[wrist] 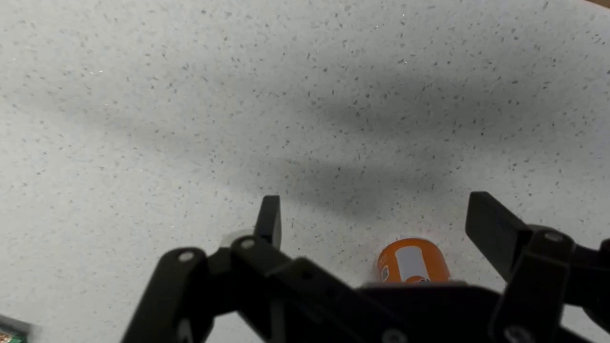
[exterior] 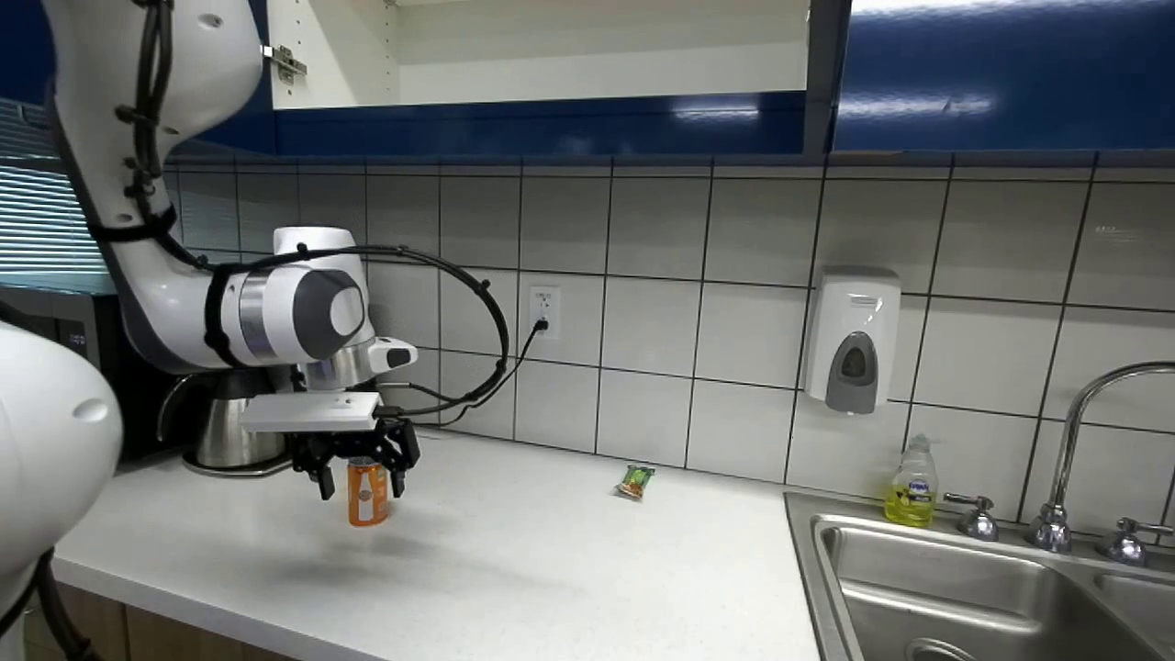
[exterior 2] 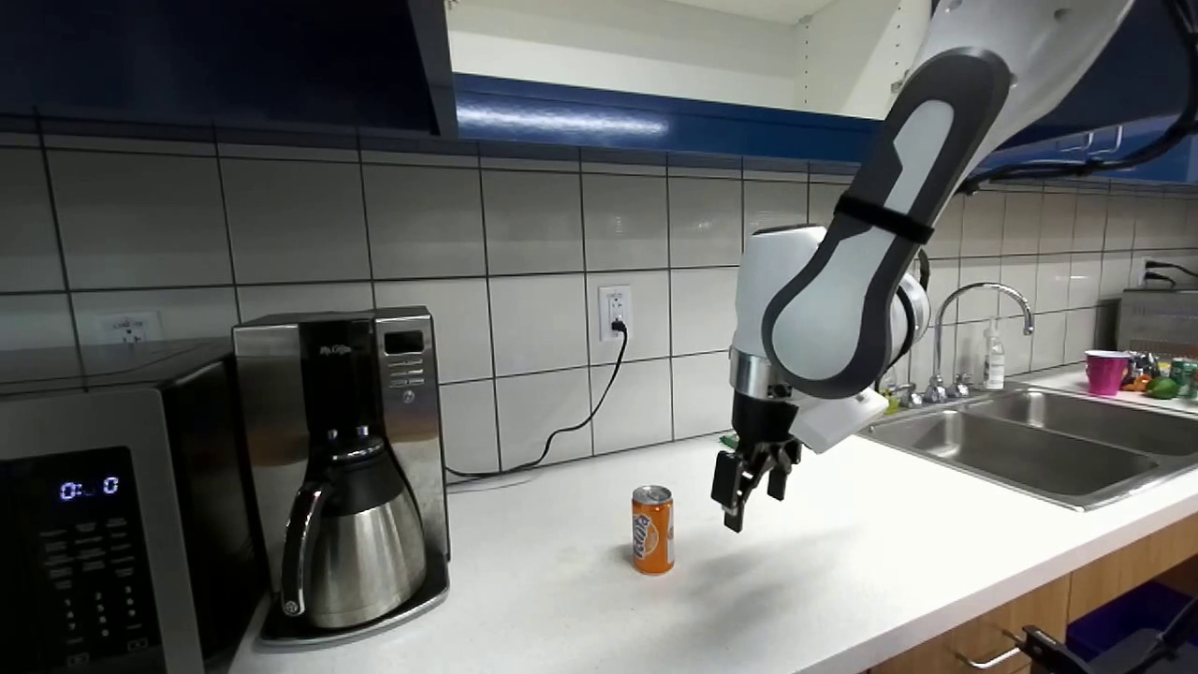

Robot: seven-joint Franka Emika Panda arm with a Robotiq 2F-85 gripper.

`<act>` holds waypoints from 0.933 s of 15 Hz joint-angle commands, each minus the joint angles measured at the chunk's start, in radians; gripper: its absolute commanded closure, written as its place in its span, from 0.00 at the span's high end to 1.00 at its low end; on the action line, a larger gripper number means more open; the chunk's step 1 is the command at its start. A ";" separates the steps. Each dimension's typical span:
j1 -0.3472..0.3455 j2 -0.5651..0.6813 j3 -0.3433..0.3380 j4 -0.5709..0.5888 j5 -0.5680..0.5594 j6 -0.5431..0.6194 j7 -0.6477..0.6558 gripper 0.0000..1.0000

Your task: Put the can in the top cabinet

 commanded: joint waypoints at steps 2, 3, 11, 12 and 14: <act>-0.012 0.151 0.009 0.033 -0.181 0.123 0.163 1.00; -0.002 0.170 -0.004 0.043 -0.239 0.137 0.211 1.00; 0.120 0.218 -0.159 0.163 -0.732 0.183 0.720 1.00; 0.133 0.230 -0.169 0.181 -0.791 0.181 0.784 1.00; 0.156 0.257 -0.177 0.209 -0.886 0.182 0.896 1.00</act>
